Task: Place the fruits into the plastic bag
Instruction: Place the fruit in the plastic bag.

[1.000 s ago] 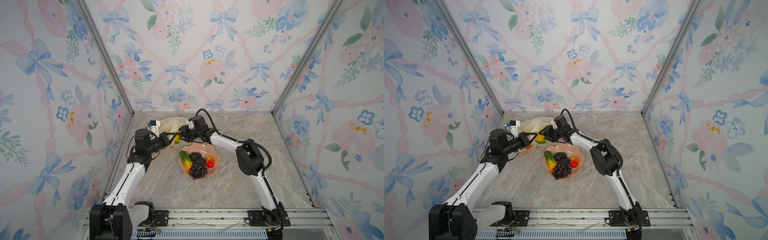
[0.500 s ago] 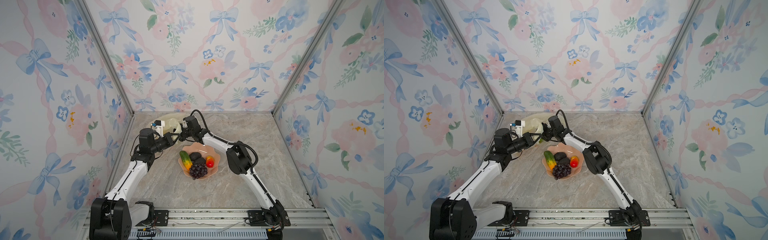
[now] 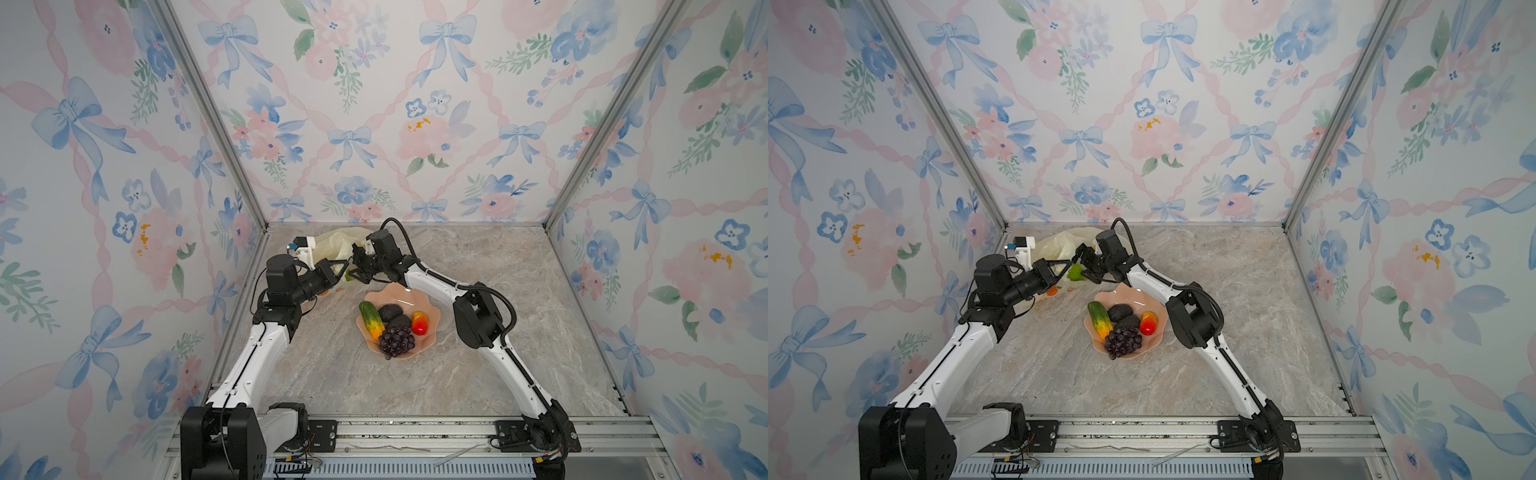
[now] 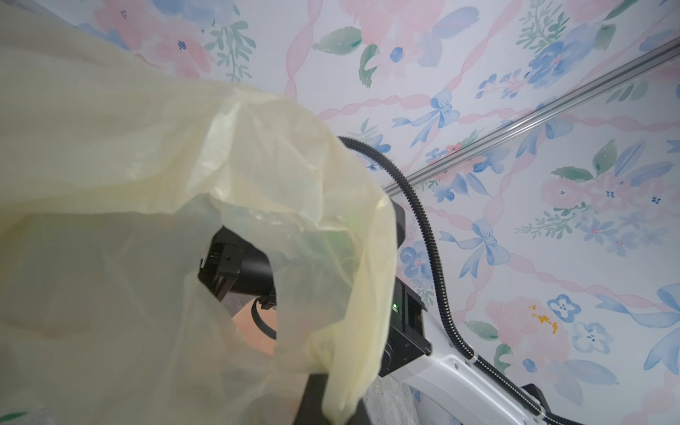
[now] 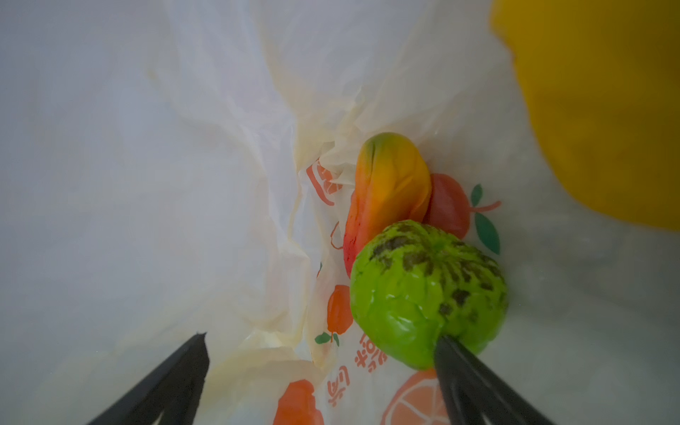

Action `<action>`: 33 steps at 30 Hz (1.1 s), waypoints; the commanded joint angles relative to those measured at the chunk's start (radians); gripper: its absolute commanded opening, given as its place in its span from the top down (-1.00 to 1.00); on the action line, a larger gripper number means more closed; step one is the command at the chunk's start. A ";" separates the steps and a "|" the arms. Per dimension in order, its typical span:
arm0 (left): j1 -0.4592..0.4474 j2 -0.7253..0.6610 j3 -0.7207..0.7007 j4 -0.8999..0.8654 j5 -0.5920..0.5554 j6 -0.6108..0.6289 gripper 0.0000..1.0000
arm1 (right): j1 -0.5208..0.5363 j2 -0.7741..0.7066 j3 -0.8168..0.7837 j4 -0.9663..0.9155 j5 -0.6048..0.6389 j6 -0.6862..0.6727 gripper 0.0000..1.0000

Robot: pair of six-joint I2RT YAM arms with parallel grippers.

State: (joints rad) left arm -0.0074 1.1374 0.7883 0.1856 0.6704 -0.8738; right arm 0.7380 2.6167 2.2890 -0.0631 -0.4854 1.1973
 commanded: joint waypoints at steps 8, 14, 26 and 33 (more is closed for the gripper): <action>0.047 0.004 0.069 -0.012 0.013 -0.022 1.00 | -0.014 -0.110 0.039 -0.161 0.037 -0.140 -0.96; 0.053 0.010 0.063 -0.011 0.004 -0.021 1.00 | -0.018 -0.186 -0.010 -0.205 0.045 -0.199 -0.96; 0.057 0.045 0.035 -0.016 -0.021 0.005 1.00 | 0.022 -0.479 -0.292 -0.289 0.117 -0.353 -0.96; 0.058 0.061 0.025 -0.025 -0.047 0.027 1.00 | 0.058 -0.710 -0.443 -0.411 0.212 -0.500 -1.00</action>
State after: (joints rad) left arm 0.0429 1.1801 0.8265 0.1665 0.6384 -0.8841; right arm 0.7750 2.0205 1.8942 -0.3870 -0.3359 0.7975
